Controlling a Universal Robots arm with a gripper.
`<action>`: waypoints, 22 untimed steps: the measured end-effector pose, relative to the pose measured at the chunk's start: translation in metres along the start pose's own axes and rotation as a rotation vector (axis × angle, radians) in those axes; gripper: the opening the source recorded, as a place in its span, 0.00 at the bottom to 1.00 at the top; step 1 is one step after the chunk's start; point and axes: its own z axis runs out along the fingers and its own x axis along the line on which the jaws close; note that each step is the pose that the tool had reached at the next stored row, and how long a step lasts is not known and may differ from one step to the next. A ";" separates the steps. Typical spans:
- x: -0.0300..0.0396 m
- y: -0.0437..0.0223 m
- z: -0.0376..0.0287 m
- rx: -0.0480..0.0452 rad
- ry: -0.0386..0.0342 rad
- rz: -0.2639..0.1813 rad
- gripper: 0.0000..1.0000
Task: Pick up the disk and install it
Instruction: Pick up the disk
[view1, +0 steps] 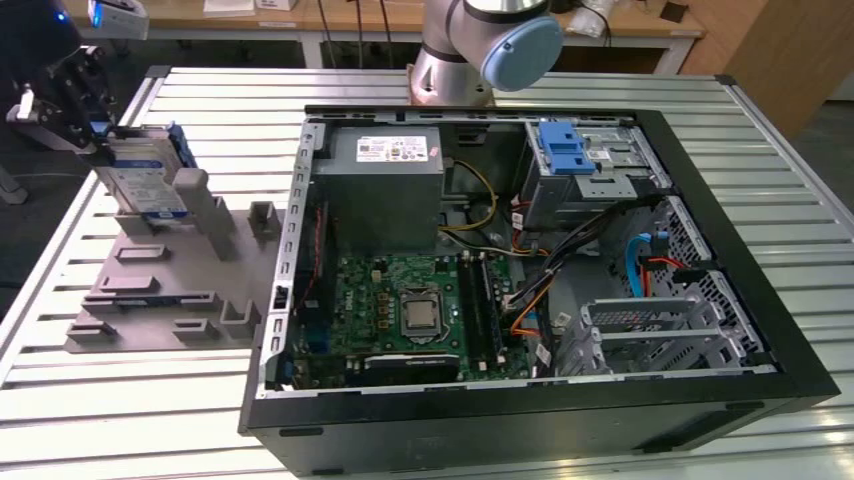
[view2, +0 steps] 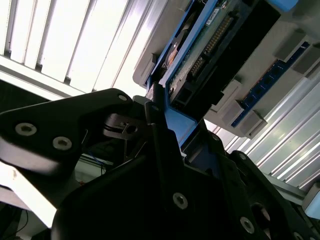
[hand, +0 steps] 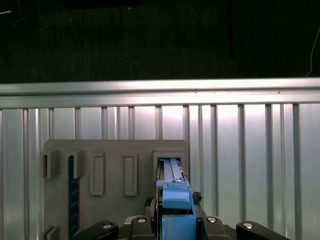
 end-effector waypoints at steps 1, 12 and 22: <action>0.0000 0.0000 -0.0003 -0.0001 0.0001 0.000 0.36; 0.0001 0.0000 -0.0087 0.0001 0.0001 0.000 0.36; 0.0003 -0.0001 -0.0177 0.0000 0.0001 0.000 0.36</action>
